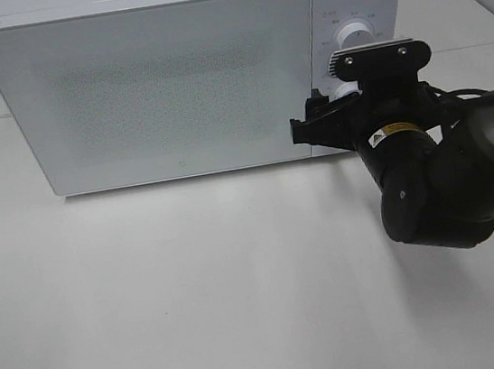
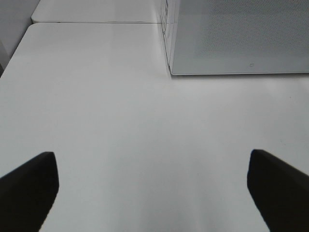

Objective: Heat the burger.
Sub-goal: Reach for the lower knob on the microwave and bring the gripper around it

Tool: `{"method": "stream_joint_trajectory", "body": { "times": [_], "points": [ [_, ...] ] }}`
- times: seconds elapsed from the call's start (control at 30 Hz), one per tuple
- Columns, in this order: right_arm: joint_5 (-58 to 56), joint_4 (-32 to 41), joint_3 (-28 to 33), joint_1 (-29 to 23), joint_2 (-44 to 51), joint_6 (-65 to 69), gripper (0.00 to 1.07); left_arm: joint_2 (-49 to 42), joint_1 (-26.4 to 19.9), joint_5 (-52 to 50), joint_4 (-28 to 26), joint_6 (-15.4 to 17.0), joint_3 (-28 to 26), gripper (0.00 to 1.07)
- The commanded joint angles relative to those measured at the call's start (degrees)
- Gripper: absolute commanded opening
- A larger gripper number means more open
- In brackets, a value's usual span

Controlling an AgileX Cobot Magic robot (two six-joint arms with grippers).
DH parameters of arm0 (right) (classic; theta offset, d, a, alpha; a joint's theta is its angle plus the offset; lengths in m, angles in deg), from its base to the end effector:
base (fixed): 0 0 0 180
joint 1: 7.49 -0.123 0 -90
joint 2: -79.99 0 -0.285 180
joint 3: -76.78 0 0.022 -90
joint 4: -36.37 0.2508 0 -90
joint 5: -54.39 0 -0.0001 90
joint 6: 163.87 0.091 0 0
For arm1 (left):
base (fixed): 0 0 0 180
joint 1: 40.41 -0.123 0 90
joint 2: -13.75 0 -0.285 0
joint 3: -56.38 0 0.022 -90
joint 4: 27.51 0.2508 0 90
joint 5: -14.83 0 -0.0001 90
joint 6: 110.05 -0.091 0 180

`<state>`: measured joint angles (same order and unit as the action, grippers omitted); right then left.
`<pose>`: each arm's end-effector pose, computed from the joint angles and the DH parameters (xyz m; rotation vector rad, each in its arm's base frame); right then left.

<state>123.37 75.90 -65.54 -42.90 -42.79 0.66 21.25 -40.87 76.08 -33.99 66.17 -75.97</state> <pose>0.3016 0.1481 0.1247 -0.0273 1.6683 -0.0576 -0.0081 -0.0091 0.2814 0.0659 2.0265 -0.0883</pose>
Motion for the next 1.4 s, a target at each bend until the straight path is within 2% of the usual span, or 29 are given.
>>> {"method": "stream_joint_trajectory", "body": {
  "times": [0.03,0.3,0.93,1.0,1.03,1.07,1.1,1.13,1.17,1.2,1.23,1.27,1.3,1.37,1.4],
  "points": [
    [0.34,-1.55,-1.72,0.97,-1.55,0.29,0.76,-0.74,-0.06,0.0,-0.06,0.46,0.06,0.98],
    [-0.46,-1.95,-3.67,1.55,-3.38,0.34,0.76,-0.74,-0.06,0.0,-0.06,0.46,0.06,0.98],
    [0.57,-2.92,-3.9,3.5,-3.38,0.46,0.75,-0.74,-0.06,0.0,-0.06,0.46,0.06,0.98],
    [0.63,-2.92,-3.9,3.5,-3.38,0.46,0.69,-0.74,-0.06,0.0,-0.06,0.46,0.06,0.98],
    [0.63,-2.92,-3.9,3.5,-3.38,0.46,0.69,-0.74,-0.06,0.0,-0.06,0.46,0.06,0.98],
    [0.57,-2.92,-3.9,3.5,-3.38,0.46,0.61,-0.74,-0.06,0.0,-0.06,0.46,0.06,0.98],
    [0.57,-2.92,-3.9,3.5,-3.38,0.46,0.61,-0.74,-0.06,0.0,-0.06,0.46,0.06,0.98],
    [0.57,-2.92,-3.9,3.44,-3.38,0.46,0.49,-0.74,-0.06,0.0,-0.06,0.46,0.06,0.98],
    [0.57,-2.92,-3.9,3.44,-3.38,0.46,0.42,-0.74,-0.06,0.0,-0.06,0.46,0.06,0.98],
    [0.57,-2.92,-3.9,3.44,-3.38,0.46,0.42,-0.74,-0.06,0.0,-0.06,0.46,0.06,0.98],
    [0.57,-2.92,-3.9,3.44,-3.38,0.46,0.29,-0.74,-0.06,0.0,-0.06,0.46,0.06,0.98],
    [0.57,-2.92,-3.9,3.44,-3.38,0.46,0.22,-0.74,-0.06,0.0,-0.06,0.46,0.06,0.98],
    [0.57,-2.92,-3.9,3.44,-3.38,0.46,0.22,-0.74,-0.06,0.0,-0.06,0.46,0.06,0.98],
    [0.4,-3.27,-3.9,3.44,-3.38,0.46,0.02,-0.74,-0.06,0.0,-0.06,0.46,0.06,0.98],
    [0.4,-3.27,-3.9,3.44,-3.38,0.46,0.02,-0.74,-0.06,0.0,-0.06,0.46,0.06,0.98]
  ]
}}
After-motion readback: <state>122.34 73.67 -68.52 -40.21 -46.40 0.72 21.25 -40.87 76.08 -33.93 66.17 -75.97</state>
